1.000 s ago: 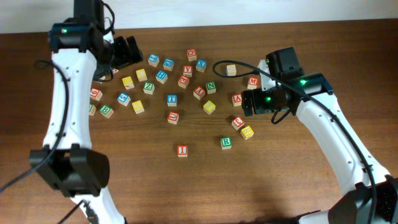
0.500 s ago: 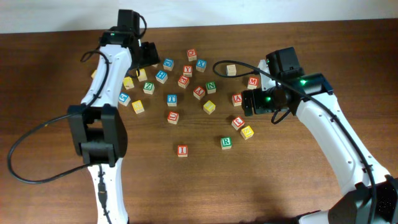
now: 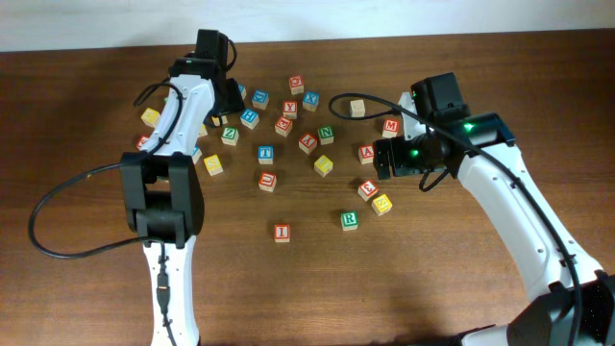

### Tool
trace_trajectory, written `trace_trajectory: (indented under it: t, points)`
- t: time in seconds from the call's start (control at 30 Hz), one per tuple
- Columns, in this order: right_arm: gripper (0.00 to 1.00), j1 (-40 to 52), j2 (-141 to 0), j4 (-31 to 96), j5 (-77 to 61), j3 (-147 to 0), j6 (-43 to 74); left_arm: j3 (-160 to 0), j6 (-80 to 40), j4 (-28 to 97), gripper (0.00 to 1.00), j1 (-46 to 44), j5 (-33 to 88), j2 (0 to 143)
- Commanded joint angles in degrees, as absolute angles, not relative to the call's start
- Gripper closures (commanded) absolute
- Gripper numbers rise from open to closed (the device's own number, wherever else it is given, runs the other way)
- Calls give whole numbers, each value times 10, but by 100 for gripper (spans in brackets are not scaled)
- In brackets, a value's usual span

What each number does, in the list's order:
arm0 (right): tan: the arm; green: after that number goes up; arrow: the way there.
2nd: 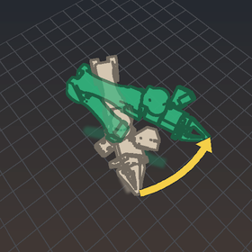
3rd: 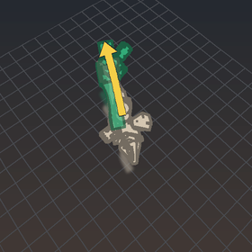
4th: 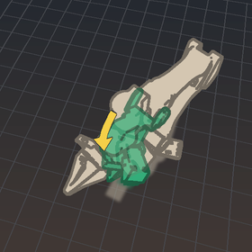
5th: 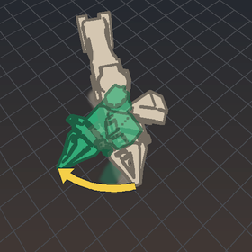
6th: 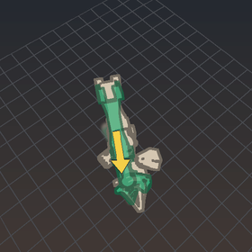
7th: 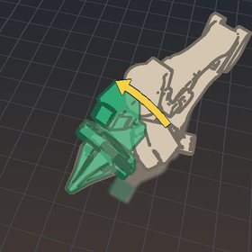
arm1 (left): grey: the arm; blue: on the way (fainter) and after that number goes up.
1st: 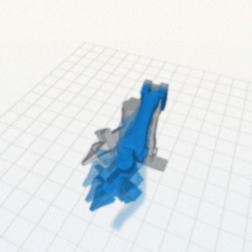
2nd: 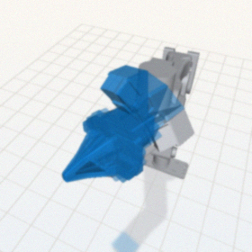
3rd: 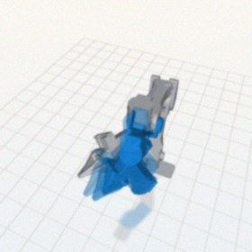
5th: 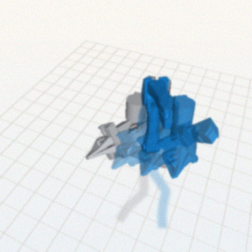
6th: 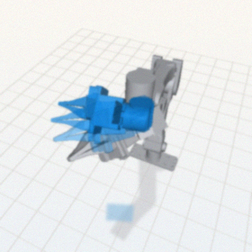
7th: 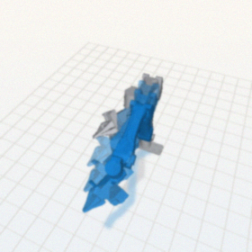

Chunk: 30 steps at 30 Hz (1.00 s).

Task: Spell out ICRA
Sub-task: 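Grasp the yellow C block with the left gripper and lift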

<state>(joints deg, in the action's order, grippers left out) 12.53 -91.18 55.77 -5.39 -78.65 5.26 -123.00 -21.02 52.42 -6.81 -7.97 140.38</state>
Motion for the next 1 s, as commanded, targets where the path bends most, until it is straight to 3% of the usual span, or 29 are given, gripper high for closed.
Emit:
trace_trajectory:
  t: [0.0, 0.33, 0.47, 0.83, 0.97]
  points:
    - [2, 127, -916, 559, -49, -790, 48, -1234, -216, 522, 35, -67, -84, 1407]
    - [2, 127, -916, 559, -49, -790, 48, -1234, -216, 516, 44, -62, -84, 1434]
    - [2, 127, -916, 559, -49, -790, 48, -1234, -216, 516, 55, -51, -84, 1434]
    - [2, 127, -916, 559, -49, -790, 48, -1234, -216, 514, 66, -52, -62, 1434]
    - [2, 127, -916, 559, -49, -790, 48, -1234, -216, 514, 78, -52, -62, 1434]
